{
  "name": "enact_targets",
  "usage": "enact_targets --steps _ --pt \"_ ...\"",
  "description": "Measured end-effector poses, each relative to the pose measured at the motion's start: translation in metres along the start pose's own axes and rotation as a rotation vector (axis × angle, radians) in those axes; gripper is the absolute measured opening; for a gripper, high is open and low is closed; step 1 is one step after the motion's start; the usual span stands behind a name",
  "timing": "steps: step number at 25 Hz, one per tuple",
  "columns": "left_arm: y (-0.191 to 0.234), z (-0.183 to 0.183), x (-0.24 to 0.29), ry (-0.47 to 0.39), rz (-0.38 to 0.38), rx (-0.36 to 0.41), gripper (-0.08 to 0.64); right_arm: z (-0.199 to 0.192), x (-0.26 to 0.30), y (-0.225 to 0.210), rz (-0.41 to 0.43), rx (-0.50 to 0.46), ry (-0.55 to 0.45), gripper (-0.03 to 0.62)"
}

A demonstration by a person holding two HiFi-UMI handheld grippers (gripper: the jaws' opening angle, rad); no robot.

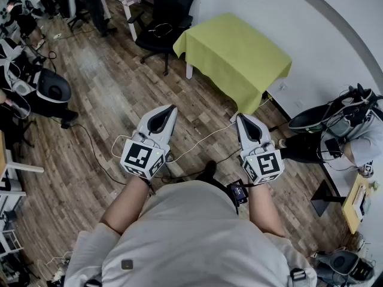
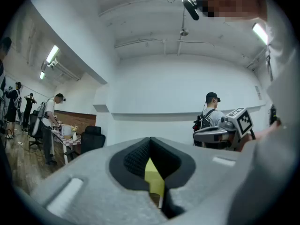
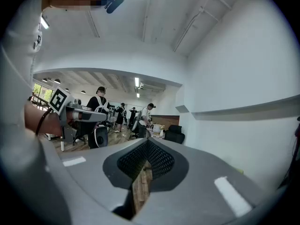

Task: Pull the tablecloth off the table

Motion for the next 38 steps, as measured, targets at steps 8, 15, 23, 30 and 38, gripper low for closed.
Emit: enact_targets --steps 8,15,23,30,38 --pt "0.002 -0.011 0.019 0.01 -0.004 -0.008 0.003 -0.015 0.004 -0.024 -0.004 0.013 0.012 0.011" --pt "-0.002 -0.033 0.055 0.043 -0.007 -0.019 0.003 -0.034 0.009 -0.062 -0.008 0.012 0.04 0.011" --pt "-0.005 -0.065 0.134 0.067 0.032 -0.024 0.003 -0.057 0.022 -0.151 -0.031 0.004 0.048 0.011" --pt "-0.01 -0.082 0.204 0.066 0.068 -0.007 0.003 -0.067 0.046 -0.23 0.034 0.015 0.055 0.011" --pt "0.004 -0.097 0.225 0.1 0.08 -0.019 0.003 -0.082 0.073 -0.247 0.064 0.038 0.071 0.011"
Point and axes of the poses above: the fingertips, and each gripper's own axes: x forward along the fingers, y to its left, z out of its top, the point moved 9 cm from there along -x, backward along the fingers, and after that the axes turned 13 degrees about -y, right-handed, at the moved point
